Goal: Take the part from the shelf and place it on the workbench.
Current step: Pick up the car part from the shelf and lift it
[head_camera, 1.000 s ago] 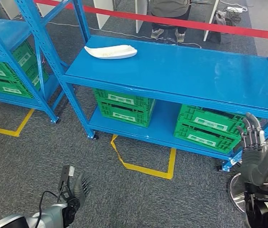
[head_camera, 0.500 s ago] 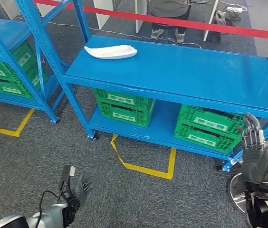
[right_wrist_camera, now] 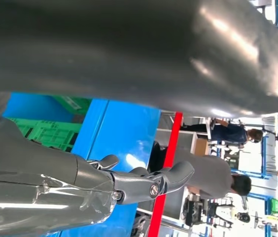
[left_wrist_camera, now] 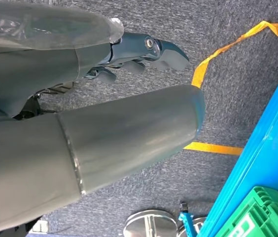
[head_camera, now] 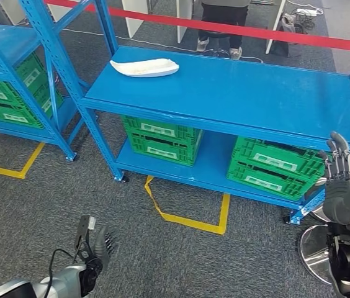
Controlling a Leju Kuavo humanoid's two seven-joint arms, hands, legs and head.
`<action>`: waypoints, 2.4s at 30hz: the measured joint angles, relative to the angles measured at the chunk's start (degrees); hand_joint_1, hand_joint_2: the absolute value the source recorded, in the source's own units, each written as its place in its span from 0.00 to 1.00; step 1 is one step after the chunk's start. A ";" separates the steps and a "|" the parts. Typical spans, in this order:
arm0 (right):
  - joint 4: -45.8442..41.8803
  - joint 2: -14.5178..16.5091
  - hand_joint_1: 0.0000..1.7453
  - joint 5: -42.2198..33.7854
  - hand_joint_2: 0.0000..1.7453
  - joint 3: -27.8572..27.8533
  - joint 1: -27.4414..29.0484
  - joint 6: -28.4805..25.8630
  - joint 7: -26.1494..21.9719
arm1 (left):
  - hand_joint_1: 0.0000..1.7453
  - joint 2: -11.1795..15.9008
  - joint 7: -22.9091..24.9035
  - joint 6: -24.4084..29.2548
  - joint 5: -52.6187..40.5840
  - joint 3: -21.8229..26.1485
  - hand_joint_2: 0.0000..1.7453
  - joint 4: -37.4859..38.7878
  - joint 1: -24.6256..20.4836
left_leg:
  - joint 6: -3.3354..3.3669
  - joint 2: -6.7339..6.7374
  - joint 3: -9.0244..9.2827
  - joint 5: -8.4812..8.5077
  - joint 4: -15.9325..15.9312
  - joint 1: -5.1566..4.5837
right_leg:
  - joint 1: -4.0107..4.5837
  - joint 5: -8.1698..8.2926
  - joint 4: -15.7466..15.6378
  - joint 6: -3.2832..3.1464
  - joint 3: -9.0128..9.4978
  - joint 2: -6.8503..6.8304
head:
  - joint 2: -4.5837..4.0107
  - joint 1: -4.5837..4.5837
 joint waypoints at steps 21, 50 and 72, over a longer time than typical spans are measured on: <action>0.74 -0.03 0.00 0.41 0.00 -0.38 -0.17 -0.26 0.05 | 0.00 0.54 -0.07 -0.05 0.17 0.00 0.00 0.00 0.26 | 1.16 -0.01 -0.39 -0.55 0.03 -0.16 | -0.16 0.67 0.28 0.89 0.35 -0.06 | 0.00 -0.01; -1.45 -0.42 0.00 2.55 0.00 -2.02 -0.63 0.05 0.90 | 0.00 1.19 -0.27 -0.34 0.41 0.00 0.00 0.00 0.72 | 1.95 -4.14 -7.80 6.95 0.15 -1.72 | 0.61 -6.11 5.77 -0.93 7.47 3.03 | 0.00 -0.85; -1.74 -0.55 0.00 2.95 0.00 -2.63 -0.37 0.44 1.29 | 0.00 0.41 -0.24 0.08 -0.30 0.00 0.00 0.02 0.03 | 1.39 -3.86 4.78 -3.85 -0.46 -0.81 | 1.05 2.23 1.41 -1.40 -3.70 1.96 | 0.00 0.10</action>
